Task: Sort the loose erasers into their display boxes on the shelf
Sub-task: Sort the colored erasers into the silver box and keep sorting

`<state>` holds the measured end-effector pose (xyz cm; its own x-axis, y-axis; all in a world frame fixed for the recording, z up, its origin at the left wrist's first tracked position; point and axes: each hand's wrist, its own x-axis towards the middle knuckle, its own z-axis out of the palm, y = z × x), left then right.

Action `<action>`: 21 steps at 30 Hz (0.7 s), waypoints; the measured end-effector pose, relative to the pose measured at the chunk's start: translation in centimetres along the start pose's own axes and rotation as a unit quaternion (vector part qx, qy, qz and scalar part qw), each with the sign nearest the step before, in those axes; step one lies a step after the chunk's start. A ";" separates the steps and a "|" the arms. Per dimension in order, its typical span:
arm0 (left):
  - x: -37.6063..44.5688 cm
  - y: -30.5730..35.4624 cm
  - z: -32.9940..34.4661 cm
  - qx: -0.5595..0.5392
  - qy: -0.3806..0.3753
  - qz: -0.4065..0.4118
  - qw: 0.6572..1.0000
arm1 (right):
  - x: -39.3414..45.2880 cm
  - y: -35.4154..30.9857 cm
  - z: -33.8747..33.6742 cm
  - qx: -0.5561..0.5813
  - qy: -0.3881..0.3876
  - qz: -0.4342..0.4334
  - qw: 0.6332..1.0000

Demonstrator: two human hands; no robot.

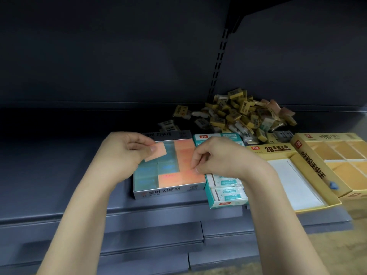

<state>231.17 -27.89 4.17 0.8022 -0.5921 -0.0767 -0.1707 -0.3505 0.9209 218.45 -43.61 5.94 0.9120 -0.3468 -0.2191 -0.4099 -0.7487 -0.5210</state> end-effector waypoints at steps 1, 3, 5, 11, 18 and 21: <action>0.3 0.1 0.2 0.017 -0.003 0.005 1.000 | 0.0 0.0 0.0 -0.002 0.003 0.000 1.000; 1.2 0.3 0.6 0.054 -0.012 0.016 0.998 | 0.0 0.2 0.0 -0.005 0.009 -0.002 1.000; 2.2 0.4 1.1 0.096 -0.019 0.026 0.995 | 0.0 0.5 0.1 -0.008 0.016 -0.008 1.000; 4.3 0.2 2.7 0.182 -0.013 0.047 0.982 | -0.2 1.3 0.2 0.012 0.035 -0.015 0.999; 4.5 -0.4 3.3 0.268 0.044 0.096 0.958 | -0.1 2.0 0.0 0.026 0.058 -0.008 0.998; 4.2 -0.4 3.4 0.307 0.050 0.113 0.944 | 0.1 2.0 0.0 0.035 0.077 -0.014 0.996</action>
<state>232.71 -32.69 2.21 0.7498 -0.6420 0.1602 -0.6192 -0.5955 0.5119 217.76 -45.19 4.88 0.9080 -0.4118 -0.0776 -0.3765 -0.7204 -0.5825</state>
